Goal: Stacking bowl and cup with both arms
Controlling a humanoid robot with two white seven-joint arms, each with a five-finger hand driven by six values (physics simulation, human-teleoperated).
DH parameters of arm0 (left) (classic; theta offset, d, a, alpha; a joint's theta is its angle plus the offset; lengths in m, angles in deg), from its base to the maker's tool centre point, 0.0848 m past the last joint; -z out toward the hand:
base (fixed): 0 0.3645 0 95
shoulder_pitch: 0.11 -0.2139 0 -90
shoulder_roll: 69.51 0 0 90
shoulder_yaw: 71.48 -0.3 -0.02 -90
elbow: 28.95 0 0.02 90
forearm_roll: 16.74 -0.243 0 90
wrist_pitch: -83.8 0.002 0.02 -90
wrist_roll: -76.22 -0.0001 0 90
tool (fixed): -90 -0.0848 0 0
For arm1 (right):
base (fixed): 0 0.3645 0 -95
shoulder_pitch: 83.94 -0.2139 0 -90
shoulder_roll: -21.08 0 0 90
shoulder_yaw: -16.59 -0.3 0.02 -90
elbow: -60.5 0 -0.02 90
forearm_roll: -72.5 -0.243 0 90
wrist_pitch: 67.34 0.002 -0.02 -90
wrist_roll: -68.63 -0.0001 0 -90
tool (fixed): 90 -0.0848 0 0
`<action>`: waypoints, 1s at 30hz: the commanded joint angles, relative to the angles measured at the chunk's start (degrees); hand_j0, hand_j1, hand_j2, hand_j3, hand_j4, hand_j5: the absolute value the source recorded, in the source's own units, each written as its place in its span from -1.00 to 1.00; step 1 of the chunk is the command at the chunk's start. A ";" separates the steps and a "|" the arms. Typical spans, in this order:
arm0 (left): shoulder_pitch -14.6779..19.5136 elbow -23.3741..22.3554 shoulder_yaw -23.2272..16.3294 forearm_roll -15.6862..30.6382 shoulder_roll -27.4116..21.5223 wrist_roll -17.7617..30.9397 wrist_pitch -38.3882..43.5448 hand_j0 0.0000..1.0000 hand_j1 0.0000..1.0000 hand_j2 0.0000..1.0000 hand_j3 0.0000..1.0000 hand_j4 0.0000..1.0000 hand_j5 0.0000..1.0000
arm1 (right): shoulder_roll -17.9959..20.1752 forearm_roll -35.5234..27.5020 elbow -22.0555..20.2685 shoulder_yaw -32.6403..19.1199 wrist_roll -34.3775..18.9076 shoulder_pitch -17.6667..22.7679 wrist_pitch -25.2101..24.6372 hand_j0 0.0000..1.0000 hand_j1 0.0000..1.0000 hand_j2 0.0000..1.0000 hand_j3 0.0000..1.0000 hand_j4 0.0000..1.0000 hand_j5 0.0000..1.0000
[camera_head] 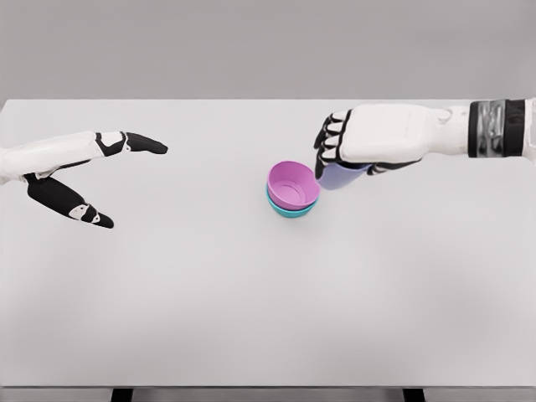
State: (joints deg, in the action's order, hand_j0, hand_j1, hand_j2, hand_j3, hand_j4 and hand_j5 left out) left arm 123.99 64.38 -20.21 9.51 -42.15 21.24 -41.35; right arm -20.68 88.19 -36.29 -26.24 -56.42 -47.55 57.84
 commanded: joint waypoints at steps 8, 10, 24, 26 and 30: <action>0.00 0.01 0.05 0.48 -0.03 -0.02 0.16 1.00 1.00 1.00 1.00 1.00 1.00 | -4.48 -0.48 -0.33 0.64 0.05 -0.09 -0.18 0.32 0.32 0.32 0.32 0.32 0.32; 0.00 0.01 0.05 0.48 -0.03 -0.02 0.16 1.00 1.00 1.00 1.00 1.00 1.00 | -5.27 -0.40 0.02 0.64 0.05 -0.62 -0.18 0.32 0.32 0.32 0.32 0.32 0.32; -0.44 -0.17 0.75 0.12 1.03 -0.02 0.16 1.00 1.00 1.00 1.00 1.00 1.00 | -8.35 0.31 7.75 3.54 0.05 -1.23 -0.18 0.34 0.34 0.34 0.34 0.34 0.34; -0.44 -0.17 0.75 -0.05 1.03 -0.02 0.16 1.00 1.00 1.00 1.00 1.00 1.00 | -8.35 0.31 7.84 3.54 0.05 -1.23 -0.18 0.35 0.35 0.35 0.35 0.35 0.35; -0.79 -0.17 0.75 -0.05 1.11 -0.02 0.16 1.00 1.00 1.00 1.00 1.00 1.00 | -9.40 0.40 8.10 3.54 0.05 -1.32 -0.18 0.35 0.35 0.35 0.35 0.35 0.35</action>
State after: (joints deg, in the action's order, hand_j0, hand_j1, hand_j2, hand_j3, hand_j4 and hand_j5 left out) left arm 123.12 64.20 -19.49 9.01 -41.01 21.24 -41.35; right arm -29.59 88.83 -28.31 -22.72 -56.40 -48.87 57.84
